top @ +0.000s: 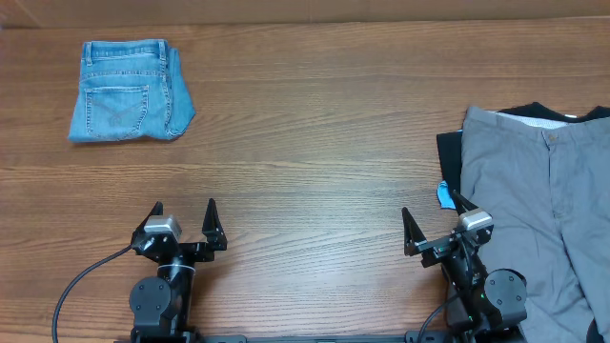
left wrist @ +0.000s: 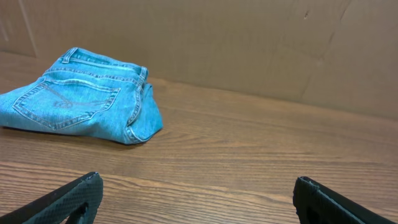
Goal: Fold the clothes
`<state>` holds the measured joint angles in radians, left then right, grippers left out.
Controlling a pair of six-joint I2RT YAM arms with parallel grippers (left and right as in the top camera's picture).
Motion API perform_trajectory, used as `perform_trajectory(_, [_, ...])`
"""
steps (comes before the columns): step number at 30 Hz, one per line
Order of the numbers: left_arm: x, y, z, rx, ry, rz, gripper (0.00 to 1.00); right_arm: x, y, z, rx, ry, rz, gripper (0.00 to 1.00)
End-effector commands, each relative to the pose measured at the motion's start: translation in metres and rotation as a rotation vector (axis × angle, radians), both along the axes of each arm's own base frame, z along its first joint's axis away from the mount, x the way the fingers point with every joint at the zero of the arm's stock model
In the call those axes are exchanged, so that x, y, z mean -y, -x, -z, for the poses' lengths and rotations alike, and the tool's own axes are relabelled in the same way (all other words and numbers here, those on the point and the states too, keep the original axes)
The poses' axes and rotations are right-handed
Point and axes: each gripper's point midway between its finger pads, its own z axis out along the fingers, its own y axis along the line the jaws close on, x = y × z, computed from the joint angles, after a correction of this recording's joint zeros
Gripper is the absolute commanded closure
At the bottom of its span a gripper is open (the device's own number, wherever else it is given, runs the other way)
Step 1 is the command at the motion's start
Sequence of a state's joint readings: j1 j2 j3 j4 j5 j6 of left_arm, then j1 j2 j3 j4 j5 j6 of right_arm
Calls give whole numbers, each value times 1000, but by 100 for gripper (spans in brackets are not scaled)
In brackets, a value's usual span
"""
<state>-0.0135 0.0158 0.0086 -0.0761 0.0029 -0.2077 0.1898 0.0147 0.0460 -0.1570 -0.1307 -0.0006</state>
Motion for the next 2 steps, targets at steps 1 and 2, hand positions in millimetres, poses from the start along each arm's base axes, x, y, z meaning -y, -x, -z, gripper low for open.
perform_trajectory(1, [0,0,0,6,8,-4,0,0,0,-3,14,-8,0,0])
perform_trajectory(2, [0,0,0,6,8,-4,0,0,0,-3,14,-8,0,0])
